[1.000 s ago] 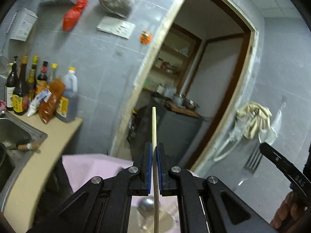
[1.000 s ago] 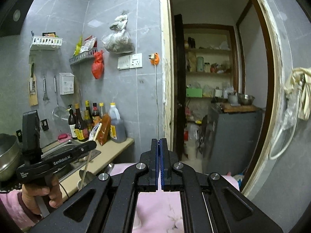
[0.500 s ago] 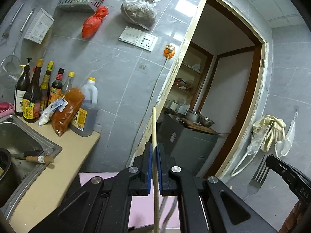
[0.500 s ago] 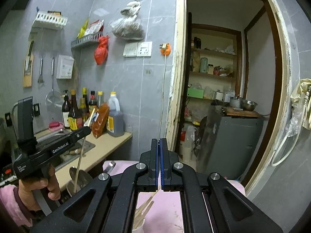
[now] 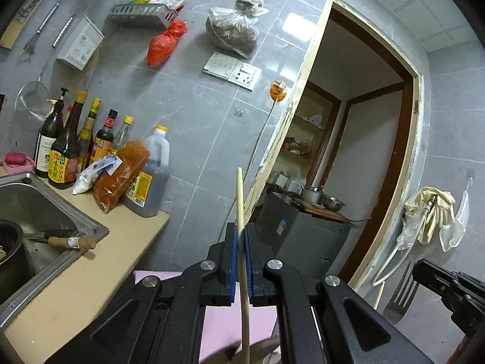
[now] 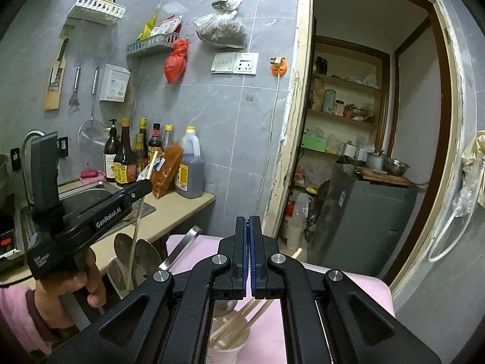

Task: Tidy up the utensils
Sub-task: 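Lift the chopstick and fork and carry them over the white caddy, then lower both utensils into the caddy and open both tools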

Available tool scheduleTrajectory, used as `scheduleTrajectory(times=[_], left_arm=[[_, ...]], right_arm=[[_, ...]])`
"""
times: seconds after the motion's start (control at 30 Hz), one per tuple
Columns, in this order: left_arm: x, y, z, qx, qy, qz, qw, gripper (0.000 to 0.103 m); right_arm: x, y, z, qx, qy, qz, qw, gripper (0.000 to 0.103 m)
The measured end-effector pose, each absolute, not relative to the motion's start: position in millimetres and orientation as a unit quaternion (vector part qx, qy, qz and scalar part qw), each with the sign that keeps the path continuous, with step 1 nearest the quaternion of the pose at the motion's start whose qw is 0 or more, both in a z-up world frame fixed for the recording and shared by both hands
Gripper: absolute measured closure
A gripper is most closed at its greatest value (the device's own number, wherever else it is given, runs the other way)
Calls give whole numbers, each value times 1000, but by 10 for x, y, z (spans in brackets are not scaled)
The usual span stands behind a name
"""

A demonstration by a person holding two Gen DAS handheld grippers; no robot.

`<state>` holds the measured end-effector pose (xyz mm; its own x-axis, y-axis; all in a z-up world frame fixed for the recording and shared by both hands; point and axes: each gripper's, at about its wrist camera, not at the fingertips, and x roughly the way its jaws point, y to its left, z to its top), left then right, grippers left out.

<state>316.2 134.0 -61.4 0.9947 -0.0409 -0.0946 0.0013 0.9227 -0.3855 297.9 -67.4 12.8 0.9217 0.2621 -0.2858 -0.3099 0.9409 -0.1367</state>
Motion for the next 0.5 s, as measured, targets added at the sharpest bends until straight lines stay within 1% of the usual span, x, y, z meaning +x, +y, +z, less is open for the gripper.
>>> scheduleTrajectory(times=[0.2, 0.5], left_arm=[[2966, 1257, -665, -177, 7, 9, 984, 98], [2756, 1117, -719, -115, 14, 4, 993, 98]], right_arm=[[2941, -691, 58, -83, 133, 146, 977, 101], [2896, -679, -98, -67, 146, 155, 975, 100]])
